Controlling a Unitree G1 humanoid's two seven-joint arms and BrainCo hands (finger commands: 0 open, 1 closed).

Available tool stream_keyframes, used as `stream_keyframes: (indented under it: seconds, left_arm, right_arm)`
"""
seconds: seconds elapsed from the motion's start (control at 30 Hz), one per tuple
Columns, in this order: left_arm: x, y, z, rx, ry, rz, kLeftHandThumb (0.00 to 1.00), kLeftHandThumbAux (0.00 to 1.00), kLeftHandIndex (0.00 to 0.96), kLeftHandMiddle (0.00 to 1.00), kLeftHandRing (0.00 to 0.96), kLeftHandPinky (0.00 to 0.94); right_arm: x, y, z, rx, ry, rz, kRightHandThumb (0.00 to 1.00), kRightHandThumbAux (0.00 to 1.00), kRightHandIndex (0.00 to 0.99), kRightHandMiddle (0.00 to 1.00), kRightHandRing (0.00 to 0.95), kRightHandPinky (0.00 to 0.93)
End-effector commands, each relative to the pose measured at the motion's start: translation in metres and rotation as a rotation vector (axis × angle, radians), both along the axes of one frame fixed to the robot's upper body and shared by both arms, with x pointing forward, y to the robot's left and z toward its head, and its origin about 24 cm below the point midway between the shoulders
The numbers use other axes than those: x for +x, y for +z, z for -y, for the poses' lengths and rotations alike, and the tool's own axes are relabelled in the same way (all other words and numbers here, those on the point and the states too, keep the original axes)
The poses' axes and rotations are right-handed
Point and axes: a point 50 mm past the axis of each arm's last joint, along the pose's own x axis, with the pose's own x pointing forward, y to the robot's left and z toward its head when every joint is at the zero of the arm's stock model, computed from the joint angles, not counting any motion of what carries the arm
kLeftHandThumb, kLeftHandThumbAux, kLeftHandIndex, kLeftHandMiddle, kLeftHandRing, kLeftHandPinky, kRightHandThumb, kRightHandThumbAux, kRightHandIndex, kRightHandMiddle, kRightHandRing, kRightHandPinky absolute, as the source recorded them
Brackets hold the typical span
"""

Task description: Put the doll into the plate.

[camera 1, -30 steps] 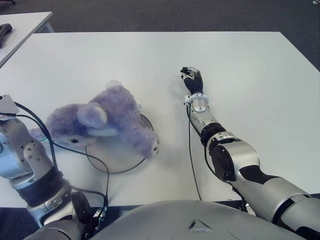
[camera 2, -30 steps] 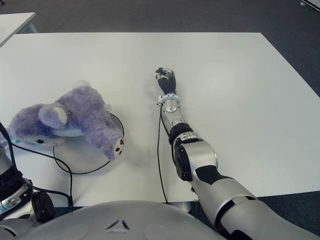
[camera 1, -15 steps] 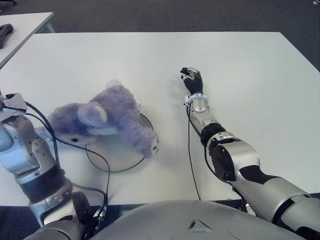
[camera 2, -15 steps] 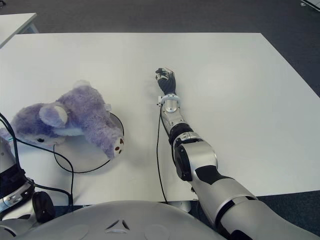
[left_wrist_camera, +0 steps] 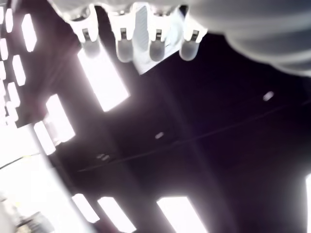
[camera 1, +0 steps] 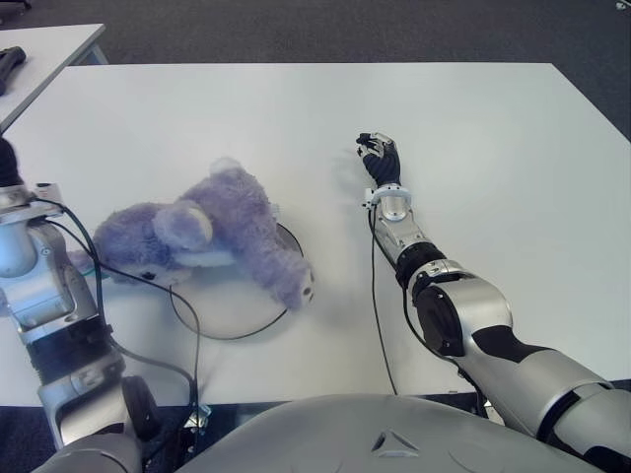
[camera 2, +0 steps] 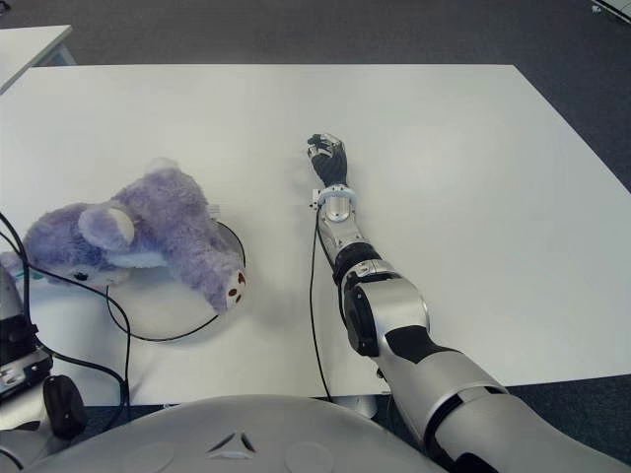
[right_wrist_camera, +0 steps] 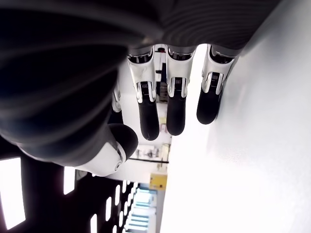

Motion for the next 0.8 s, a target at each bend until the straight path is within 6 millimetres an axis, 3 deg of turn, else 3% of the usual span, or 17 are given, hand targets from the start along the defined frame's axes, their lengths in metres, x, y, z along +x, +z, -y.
stream_keyframes:
  seconds: [0.03,0.4,0.6,0.8]
  left_arm:
    - [0.021,-0.024,0.000,-0.020,-0.033,-0.119,0.000,0.237,0.000,0.000,0.000,0.000]
    - [0.024,-0.021,-0.002,0.037,-0.035,-0.204,0.000,0.265,0.000,0.000,0.030,0.000]
    - [0.023,-0.038,-0.019,0.031,-0.001,-0.289,0.000,0.291,0.000,0.005,0.020,0.000]
    - [0.031,-0.046,-0.023,0.010,-0.005,-0.331,0.000,0.312,0.000,0.010,0.000,0.000]
  right_arm:
    - [-0.067,-0.093,-0.020,0.043,0.009,-0.450,0.700,0.742,0.398,0.244,0.206,0.200]
    - [-0.067,-0.093,-0.020,0.042,0.009,-0.447,0.700,0.742,0.398,0.242,0.204,0.195]
    - [-0.067,-0.093,-0.019,0.049,0.006,-0.449,0.700,0.742,0.398,0.244,0.205,0.201]
    - [-0.067,-0.093,-0.019,0.052,0.006,-0.450,0.700,0.742,0.398,0.245,0.207,0.198]
